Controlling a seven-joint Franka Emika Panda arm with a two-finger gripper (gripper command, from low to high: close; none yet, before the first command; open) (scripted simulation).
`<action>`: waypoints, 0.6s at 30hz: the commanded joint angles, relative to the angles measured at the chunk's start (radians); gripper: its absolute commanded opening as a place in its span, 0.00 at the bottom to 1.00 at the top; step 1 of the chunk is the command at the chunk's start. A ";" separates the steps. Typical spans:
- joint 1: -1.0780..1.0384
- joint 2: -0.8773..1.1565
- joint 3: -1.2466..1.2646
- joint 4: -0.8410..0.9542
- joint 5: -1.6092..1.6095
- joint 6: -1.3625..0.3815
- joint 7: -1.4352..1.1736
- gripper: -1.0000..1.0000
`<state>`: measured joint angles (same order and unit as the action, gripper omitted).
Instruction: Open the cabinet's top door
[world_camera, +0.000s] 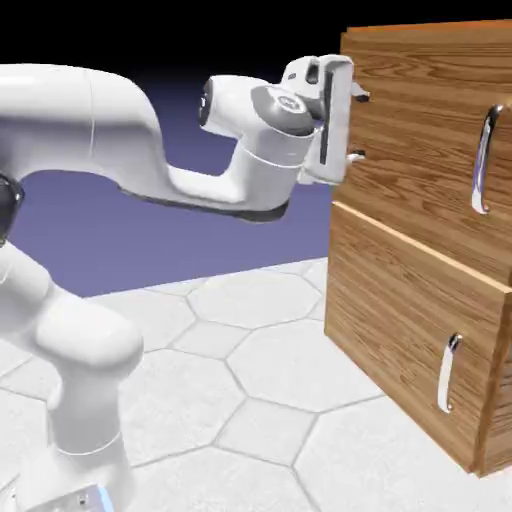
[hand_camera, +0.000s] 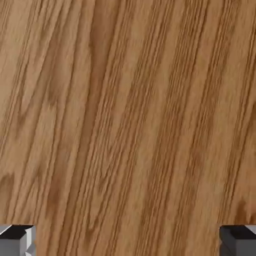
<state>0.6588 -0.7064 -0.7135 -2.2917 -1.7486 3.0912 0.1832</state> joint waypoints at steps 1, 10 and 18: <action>0.016 -0.003 -0.018 0.013 -0.044 0.001 -0.014 0.50; 0.161 -0.034 -0.177 0.129 -0.435 0.013 -0.139 0.50; 0.290 -0.061 -0.319 0.232 -0.783 0.024 -0.250 0.50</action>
<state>0.9484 -0.7674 -1.0329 -2.0597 -2.5314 3.1154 -0.0665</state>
